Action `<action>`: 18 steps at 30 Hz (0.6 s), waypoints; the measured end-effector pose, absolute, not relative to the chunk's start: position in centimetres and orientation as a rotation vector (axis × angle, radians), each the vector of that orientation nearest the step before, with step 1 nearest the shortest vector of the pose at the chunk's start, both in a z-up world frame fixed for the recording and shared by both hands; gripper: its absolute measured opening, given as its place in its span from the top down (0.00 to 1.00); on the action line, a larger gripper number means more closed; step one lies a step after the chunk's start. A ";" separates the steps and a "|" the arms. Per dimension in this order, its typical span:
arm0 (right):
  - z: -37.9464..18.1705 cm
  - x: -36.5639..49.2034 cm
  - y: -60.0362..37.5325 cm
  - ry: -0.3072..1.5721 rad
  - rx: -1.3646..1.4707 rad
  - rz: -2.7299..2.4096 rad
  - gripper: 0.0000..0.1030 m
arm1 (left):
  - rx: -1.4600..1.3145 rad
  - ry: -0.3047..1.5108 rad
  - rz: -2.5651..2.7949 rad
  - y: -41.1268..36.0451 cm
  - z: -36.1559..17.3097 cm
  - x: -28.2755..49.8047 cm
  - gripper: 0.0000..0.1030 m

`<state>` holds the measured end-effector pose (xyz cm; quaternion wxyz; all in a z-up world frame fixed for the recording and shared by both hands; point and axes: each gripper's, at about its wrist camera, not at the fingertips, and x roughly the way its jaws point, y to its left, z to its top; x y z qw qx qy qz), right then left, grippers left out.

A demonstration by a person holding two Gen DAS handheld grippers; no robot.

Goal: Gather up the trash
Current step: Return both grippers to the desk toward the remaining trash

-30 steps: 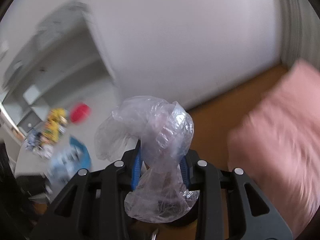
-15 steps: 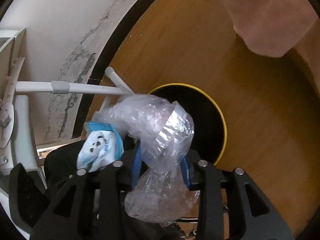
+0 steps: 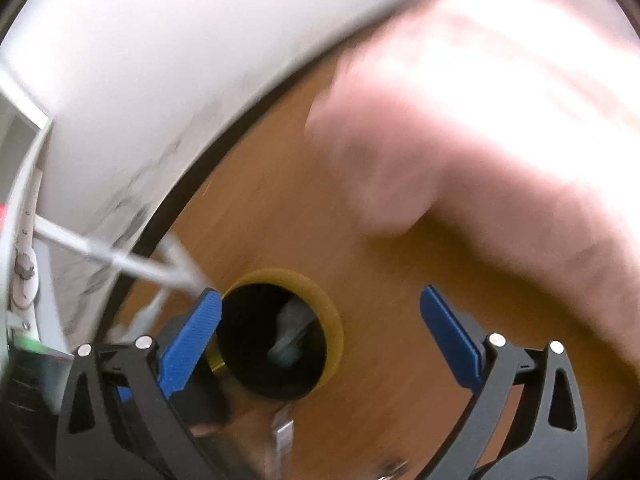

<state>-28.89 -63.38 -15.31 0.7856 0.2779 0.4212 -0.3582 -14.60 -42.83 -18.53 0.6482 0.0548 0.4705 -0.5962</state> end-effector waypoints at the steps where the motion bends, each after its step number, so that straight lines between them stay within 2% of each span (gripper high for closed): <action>1: -13.1 -29.8 -62.3 0.864 0.531 -0.811 0.07 | 0.107 1.035 -1.382 -42.0 -16.6 -14.6 0.10; 5: -4.2 -32.8 -57.2 0.641 0.305 -0.929 0.07 | 0.080 0.799 -1.442 -37.8 -7.5 -14.6 0.10; 9: -1.0 -30.2 -53.9 0.549 0.252 -0.855 0.07 | -0.057 0.549 -1.262 -29.2 0.1 -10.8 0.09; 13: -0.3 -23.3 -50.9 0.539 0.254 -0.645 0.07 | -0.062 0.505 -0.924 -20.7 2.5 -5.5 0.09; 16: -0.6 -16.1 -47.5 0.556 0.231 -0.458 0.07 | 0.024 0.533 -0.563 -13.6 1.6 -1.0 0.07; 18: -0.5 -11.7 -44.7 0.575 0.235 -0.328 0.07 | 0.054 0.619 -0.323 -8.2 0.1 2.2 0.07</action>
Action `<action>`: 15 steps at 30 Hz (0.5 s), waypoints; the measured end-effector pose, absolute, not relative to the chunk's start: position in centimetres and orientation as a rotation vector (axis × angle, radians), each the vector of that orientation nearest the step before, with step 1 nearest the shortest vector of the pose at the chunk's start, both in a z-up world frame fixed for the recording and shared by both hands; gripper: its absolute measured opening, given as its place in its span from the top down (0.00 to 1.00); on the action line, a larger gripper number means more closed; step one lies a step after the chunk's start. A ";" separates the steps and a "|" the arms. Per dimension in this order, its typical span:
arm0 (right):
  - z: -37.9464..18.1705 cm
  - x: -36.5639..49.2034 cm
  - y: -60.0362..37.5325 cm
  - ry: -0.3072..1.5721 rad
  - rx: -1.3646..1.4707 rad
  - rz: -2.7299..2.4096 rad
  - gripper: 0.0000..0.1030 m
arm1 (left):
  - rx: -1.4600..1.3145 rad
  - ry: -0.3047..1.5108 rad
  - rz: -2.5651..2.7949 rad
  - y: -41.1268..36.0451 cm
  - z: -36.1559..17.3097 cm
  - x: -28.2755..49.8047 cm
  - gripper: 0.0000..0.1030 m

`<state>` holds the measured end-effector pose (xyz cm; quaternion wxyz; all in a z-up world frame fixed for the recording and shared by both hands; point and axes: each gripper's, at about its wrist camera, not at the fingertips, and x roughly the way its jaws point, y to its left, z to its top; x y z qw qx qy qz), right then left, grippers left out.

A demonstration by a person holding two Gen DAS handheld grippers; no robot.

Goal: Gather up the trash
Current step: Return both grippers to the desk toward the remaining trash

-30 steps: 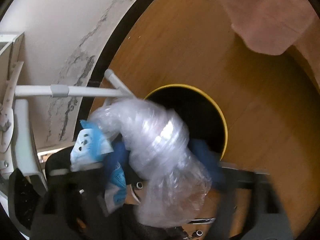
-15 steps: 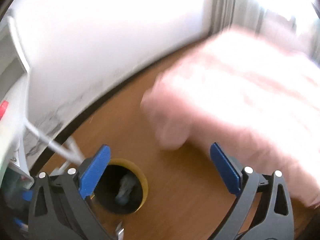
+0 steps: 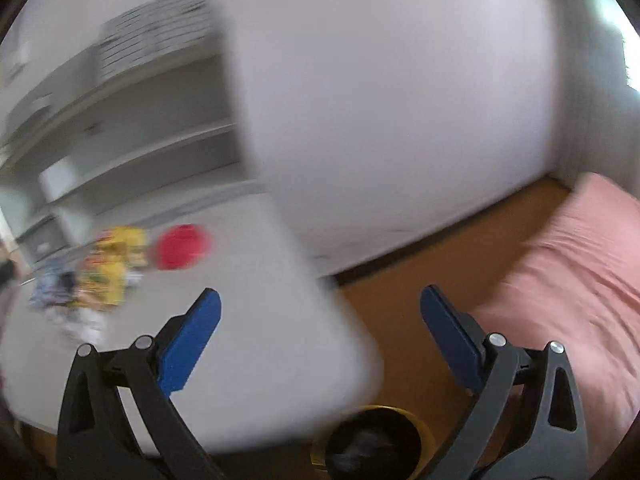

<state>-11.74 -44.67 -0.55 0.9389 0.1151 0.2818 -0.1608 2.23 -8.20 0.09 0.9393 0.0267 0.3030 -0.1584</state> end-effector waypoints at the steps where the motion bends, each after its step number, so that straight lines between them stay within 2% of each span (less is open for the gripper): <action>1: -0.6 -10.1 -43.4 0.584 0.244 -0.271 0.07 | 0.047 0.663 -0.262 -6.5 -0.6 3.3 0.07; 3: -0.5 -7.0 -40.4 0.608 0.267 -0.158 0.07 | 0.003 0.773 -0.179 -1.6 -2.0 5.7 0.07; 5: -1.1 -3.9 -37.7 0.636 0.288 -0.065 0.07 | -0.008 0.797 -0.125 1.2 -2.5 6.7 0.07; 8: -2.3 -0.4 -34.0 0.695 0.321 0.029 0.07 | 0.069 0.813 -0.042 3.1 -3.3 7.6 0.07; 12: -3.2 4.0 -29.0 0.744 0.313 0.085 0.07 | 0.035 0.882 -0.119 4.2 -5.2 9.7 0.10; 14: -3.7 5.7 -26.8 0.767 0.266 0.085 0.07 | 0.034 0.904 -0.148 4.0 -5.3 9.9 0.15; 15: -3.9 6.3 -26.0 0.779 0.244 0.078 0.07 | 0.035 0.916 -0.173 3.7 -5.6 10.3 0.24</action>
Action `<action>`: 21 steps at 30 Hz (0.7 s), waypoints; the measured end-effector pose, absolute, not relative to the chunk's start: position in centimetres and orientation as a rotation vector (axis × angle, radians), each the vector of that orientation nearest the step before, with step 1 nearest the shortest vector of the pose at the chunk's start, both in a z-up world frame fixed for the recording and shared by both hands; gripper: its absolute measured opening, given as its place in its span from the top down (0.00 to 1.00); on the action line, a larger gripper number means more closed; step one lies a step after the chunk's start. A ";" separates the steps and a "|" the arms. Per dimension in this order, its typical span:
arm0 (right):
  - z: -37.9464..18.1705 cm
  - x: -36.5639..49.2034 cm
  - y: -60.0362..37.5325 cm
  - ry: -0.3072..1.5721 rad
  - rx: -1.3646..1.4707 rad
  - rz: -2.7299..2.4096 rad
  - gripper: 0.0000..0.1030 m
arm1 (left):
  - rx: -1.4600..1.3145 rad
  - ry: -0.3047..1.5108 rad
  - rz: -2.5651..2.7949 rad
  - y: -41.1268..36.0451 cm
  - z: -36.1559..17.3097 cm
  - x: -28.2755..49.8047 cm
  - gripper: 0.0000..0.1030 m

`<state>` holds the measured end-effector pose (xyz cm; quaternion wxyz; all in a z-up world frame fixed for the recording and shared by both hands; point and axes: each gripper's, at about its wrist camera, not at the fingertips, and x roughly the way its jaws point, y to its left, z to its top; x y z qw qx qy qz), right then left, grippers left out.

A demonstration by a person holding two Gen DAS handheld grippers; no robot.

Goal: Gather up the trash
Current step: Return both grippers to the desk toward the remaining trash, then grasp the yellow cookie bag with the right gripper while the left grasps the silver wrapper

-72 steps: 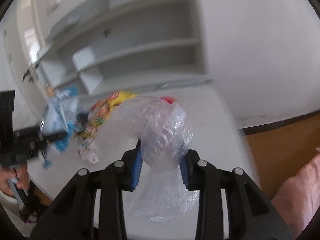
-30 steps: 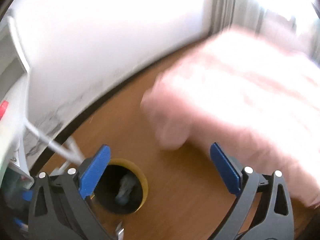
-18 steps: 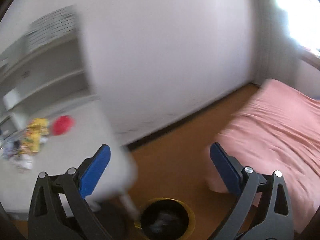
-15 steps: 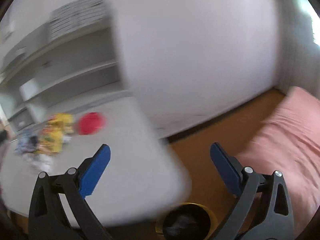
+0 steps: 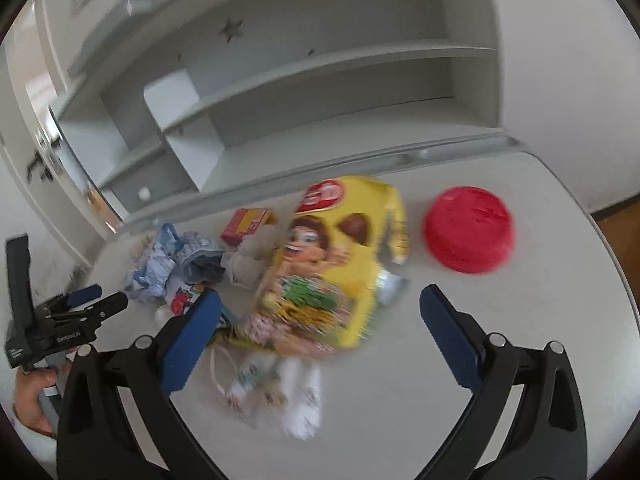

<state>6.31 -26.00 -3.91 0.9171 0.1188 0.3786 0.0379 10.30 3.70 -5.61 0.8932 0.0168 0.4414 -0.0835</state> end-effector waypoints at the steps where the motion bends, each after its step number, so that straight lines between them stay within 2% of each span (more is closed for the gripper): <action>1: -4.2 7.1 -25.3 0.791 0.224 0.069 0.07 | 0.033 0.932 -0.198 3.5 -6.0 10.8 0.36; 2: -4.6 8.0 -24.9 0.809 0.205 0.062 0.07 | 0.026 0.948 -0.227 3.4 -6.3 11.2 0.40; 3: -4.9 8.7 -24.4 0.825 0.193 0.060 0.07 | 0.016 0.964 -0.252 3.3 -6.8 11.9 0.48; 8: -5.7 11.1 -23.2 0.866 0.148 0.060 0.07 | 0.036 0.981 -0.293 2.2 -7.1 14.0 0.49; 9: -5.7 11.2 -23.4 0.867 0.141 0.056 0.07 | 0.042 0.980 -0.289 2.1 -7.0 14.1 0.46; 12: -6.0 11.6 -23.6 0.879 0.136 0.061 0.07 | 0.067 0.959 -0.294 1.7 -6.0 14.1 0.27; 16: -6.5 11.9 -23.7 0.886 0.125 0.066 0.07 | 0.118 0.966 -0.317 1.1 -6.2 15.0 0.27; 18: -6.7 12.2 -23.9 0.884 0.121 0.070 0.07 | 0.120 0.975 -0.338 0.7 -6.6 15.5 0.29; 19: -6.7 12.2 -24.0 0.880 0.125 0.075 0.08 | 0.119 0.976 -0.351 0.6 -6.8 15.7 0.36; 21: -6.7 12.1 -24.5 0.868 0.131 0.067 0.25 | 0.100 0.981 -0.371 0.2 -6.9 16.2 0.46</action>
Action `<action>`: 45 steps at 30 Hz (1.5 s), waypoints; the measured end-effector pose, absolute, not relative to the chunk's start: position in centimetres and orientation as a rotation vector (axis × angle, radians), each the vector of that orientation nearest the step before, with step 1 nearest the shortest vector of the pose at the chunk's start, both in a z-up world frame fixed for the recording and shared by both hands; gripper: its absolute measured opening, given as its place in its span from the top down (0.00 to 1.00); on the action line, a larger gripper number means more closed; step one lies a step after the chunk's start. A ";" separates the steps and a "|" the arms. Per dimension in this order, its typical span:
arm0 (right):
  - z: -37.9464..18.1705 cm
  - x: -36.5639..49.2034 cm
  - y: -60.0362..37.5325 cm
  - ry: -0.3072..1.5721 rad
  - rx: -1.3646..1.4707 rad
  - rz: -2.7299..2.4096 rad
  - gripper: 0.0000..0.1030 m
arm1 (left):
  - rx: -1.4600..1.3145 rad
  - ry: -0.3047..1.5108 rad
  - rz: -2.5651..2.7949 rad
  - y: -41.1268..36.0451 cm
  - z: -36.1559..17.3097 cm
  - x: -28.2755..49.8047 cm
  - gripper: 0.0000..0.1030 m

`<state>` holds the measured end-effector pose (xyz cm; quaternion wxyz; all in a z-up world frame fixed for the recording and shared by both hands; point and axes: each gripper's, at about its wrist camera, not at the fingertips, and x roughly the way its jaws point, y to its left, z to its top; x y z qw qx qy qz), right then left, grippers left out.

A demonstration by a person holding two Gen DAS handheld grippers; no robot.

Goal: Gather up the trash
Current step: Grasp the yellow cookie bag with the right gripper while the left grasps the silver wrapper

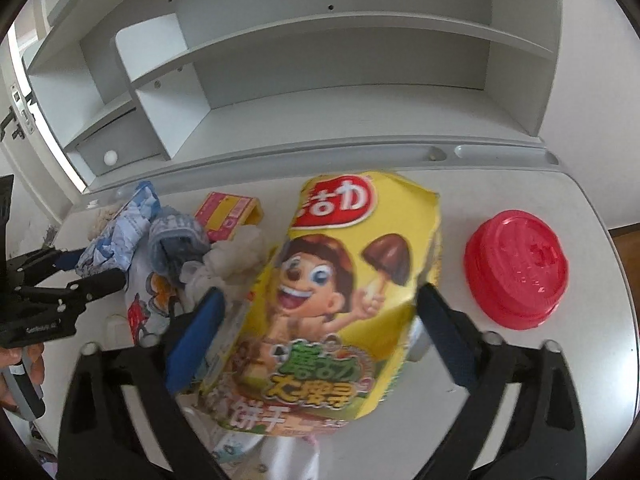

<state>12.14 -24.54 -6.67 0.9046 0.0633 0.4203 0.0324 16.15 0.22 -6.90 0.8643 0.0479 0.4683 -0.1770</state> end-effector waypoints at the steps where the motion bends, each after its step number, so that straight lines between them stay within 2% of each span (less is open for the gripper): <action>1: -6.5 12.0 -24.9 0.861 0.145 0.079 0.29 | 0.090 0.985 -0.381 0.1 -6.9 16.3 0.50; 2: -6.4 11.9 -25.2 0.857 0.167 0.093 0.36 | 0.085 0.988 -0.390 0.0 -7.0 16.4 0.52; 6: -6.0 11.8 -25.7 0.841 0.175 0.108 0.37 | 0.094 0.986 -0.394 -0.6 -7.1 16.8 0.52; 8: -6.2 11.9 -25.8 0.851 0.183 0.114 0.36 | 0.097 0.986 -0.380 -0.9 -7.3 17.2 0.49; 10: -6.4 12.1 -25.9 0.855 0.195 0.108 0.33 | 0.097 0.974 -0.362 -1.1 -7.3 17.4 0.38; 11: -6.5 12.2 -25.9 0.858 0.196 0.108 0.31 | 0.086 0.965 -0.357 -1.0 -7.3 17.6 0.38; 12: -6.6 12.4 -25.8 0.861 0.193 0.109 0.31 | 0.072 0.961 -0.357 -1.1 -7.4 17.9 0.38; 14: -6.7 12.8 -25.7 0.864 0.210 0.130 0.37 | 0.031 0.965 -0.364 -0.8 -7.4 18.3 0.61; 15: -6.6 12.8 -25.8 0.858 0.225 0.143 0.41 | 0.011 0.961 -0.364 -0.6 -7.2 18.3 0.64; 29: -1.9 9.2 -28.7 0.703 0.291 0.133 0.42 | 0.020 0.837 -0.358 -0.7 -2.5 14.6 0.65; 37: -2.6 6.6 -29.9 0.709 0.337 0.134 0.42 | 0.044 0.806 -0.359 -1.7 -0.8 11.8 0.65; 41: -1.4 4.0 -31.6 0.669 0.350 0.118 0.42 | 0.075 0.780 -0.376 -3.0 0.6 10.1 0.65; 45: 0.4 -0.5 -35.0 0.602 0.380 0.066 0.42 | 0.116 0.733 -0.493 -7.5 2.7 7.3 0.65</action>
